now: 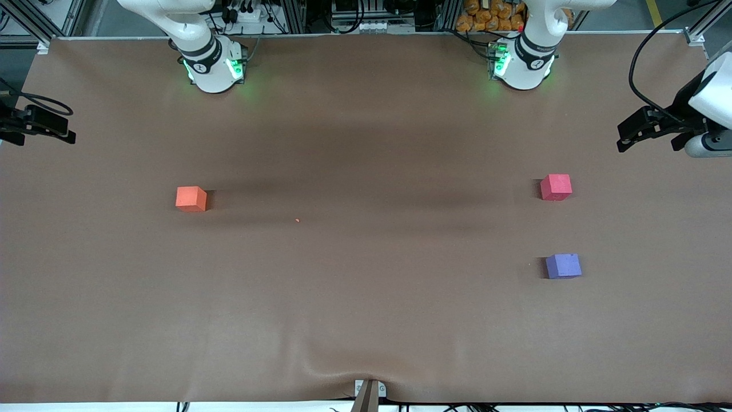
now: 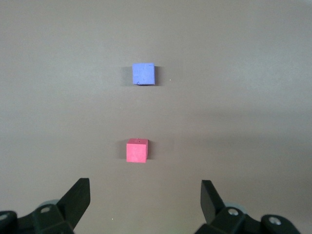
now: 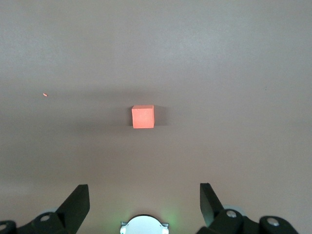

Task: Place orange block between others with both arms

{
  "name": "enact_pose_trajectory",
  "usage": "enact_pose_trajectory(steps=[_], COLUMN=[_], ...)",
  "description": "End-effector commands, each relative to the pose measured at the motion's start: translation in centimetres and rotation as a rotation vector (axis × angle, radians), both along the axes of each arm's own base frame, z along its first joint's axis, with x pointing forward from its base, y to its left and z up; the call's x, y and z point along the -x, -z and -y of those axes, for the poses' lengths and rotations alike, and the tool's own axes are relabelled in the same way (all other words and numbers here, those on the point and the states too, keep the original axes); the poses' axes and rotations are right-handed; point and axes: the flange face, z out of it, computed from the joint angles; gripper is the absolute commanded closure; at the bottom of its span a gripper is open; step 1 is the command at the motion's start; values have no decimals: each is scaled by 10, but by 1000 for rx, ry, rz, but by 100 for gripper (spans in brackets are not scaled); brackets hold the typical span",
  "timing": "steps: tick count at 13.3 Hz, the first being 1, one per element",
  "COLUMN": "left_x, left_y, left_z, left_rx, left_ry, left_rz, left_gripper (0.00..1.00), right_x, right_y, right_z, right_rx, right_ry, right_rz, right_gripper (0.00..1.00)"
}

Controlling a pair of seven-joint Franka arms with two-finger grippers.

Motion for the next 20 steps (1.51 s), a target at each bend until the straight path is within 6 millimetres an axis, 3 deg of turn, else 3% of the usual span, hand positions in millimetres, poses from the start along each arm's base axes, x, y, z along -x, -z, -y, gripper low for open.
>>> enact_pose_trajectory(steps=[1,20], left_x=[-2,-6], left_y=[0,8], left_z=[-1,0], left_rx=[13,13], left_ry=[9,-2], left_rz=[-4,-15], left_gripper=[0,0], right_x=[2,0], right_y=[-3,-1], right_z=[-1,-2], right_rx=[13,13], right_ry=[4,2], right_rz=[3,1], right_gripper=[0,0])
